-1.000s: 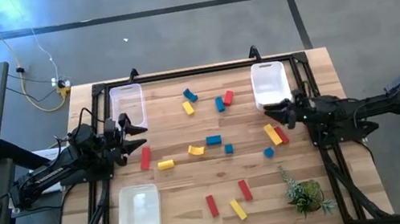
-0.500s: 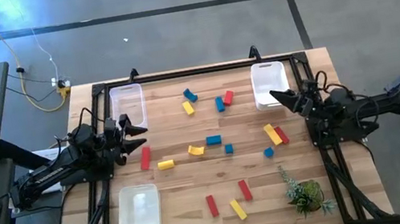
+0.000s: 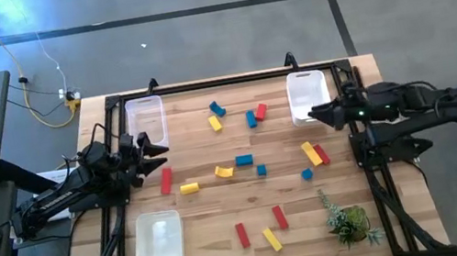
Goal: Sort & place blocks by color
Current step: Put the blue block into the top white bin
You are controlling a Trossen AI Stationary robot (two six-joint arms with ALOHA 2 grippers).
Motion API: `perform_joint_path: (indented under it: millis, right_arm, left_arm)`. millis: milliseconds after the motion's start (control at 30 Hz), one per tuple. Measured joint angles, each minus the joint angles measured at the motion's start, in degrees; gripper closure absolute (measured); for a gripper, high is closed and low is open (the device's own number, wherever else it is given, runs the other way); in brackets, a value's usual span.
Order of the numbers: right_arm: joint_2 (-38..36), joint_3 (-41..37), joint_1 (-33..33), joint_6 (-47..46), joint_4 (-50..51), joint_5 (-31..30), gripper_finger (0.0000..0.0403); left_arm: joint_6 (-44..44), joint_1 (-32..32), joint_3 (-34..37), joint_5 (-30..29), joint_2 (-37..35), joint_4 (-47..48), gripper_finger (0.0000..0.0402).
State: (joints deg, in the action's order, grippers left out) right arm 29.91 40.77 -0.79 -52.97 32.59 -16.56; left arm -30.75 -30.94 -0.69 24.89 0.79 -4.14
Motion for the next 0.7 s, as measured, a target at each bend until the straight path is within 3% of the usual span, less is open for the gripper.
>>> perform_joint_path:
  millis: [133,267,567,700]
  right_arm:
    - [9.04,5.01,-0.01,-5.71,9.46,6.58,0.0143]
    - [17.60,7.34,-0.01,-9.45,14.88,12.06,0.0143]
    - [32.25,7.48,-0.03,-16.21,16.05,22.73,0.0144]
    - [36.60,7.48,-0.03,-16.62,16.06,24.43,0.0143]
  left_arm:
    - [-6.72,0.02,0.01,0.02,0.01,0.00,0.0200]
    - [-8.10,0.02,0.01,-0.07,0.00,0.00,0.0200]
    - [-8.11,0.02,-0.01,-0.22,0.01,0.00,0.0200]
    - [-8.12,0.02,0.00,-0.22,-0.01,0.00,0.0200]
